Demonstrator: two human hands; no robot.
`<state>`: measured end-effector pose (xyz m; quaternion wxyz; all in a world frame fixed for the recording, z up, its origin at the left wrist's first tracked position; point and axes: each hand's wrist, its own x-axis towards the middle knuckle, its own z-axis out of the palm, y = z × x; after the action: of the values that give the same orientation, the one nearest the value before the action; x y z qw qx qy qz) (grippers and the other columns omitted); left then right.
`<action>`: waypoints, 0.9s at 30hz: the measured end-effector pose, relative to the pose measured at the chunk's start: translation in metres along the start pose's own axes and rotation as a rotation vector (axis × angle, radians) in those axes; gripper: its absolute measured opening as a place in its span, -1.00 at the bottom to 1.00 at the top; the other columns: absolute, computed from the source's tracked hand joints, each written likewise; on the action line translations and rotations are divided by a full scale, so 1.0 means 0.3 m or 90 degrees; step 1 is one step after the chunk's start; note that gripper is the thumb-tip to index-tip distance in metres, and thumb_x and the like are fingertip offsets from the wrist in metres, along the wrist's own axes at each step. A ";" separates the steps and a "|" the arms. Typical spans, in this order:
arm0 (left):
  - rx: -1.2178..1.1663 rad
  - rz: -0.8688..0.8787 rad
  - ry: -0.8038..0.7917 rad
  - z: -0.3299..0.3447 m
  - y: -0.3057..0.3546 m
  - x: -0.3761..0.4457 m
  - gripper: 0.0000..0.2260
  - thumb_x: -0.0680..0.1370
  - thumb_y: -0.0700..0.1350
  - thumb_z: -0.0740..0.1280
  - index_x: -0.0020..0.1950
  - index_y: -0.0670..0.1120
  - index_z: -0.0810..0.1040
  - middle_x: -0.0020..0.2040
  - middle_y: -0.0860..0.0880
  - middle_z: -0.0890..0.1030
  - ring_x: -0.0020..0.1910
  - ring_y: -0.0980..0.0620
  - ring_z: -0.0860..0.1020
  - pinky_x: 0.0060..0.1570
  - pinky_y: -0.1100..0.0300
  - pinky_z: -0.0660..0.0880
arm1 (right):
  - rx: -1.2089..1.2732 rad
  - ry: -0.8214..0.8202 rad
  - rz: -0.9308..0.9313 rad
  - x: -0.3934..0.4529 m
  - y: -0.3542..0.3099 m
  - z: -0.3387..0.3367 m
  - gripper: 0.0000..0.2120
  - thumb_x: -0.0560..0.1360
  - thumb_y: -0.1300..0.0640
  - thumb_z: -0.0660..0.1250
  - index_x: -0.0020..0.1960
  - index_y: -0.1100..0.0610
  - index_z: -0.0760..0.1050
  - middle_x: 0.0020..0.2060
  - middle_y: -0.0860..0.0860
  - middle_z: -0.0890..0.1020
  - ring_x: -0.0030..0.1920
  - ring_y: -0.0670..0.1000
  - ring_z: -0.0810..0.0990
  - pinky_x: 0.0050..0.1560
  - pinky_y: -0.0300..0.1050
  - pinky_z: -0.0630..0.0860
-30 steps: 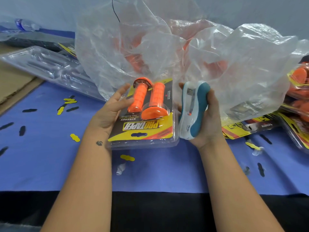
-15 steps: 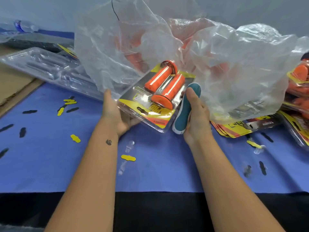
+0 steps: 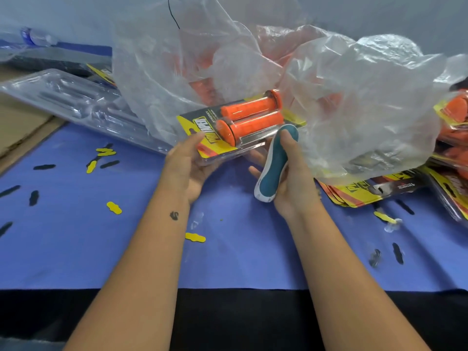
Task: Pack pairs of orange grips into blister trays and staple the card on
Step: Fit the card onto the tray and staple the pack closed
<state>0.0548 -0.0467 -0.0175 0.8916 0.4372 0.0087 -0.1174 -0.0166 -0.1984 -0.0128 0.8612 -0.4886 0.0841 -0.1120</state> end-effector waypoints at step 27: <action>0.041 0.010 -0.013 -0.012 -0.003 -0.013 -0.77 0.64 0.00 0.20 -0.01 -0.05 0.60 -0.17 -0.02 0.72 -0.15 0.08 0.68 -0.20 0.24 0.59 | -0.216 -0.180 0.192 -0.025 0.032 0.050 -0.41 0.38 -0.26 0.42 0.15 0.20 0.54 -0.21 0.16 0.69 -0.26 0.07 0.68 -0.29 -0.10 0.60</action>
<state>0.0511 -0.0436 -0.0199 0.8780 0.4645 -0.0073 -0.1152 -0.0190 -0.1793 -0.0133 0.7773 -0.6185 0.0521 0.1026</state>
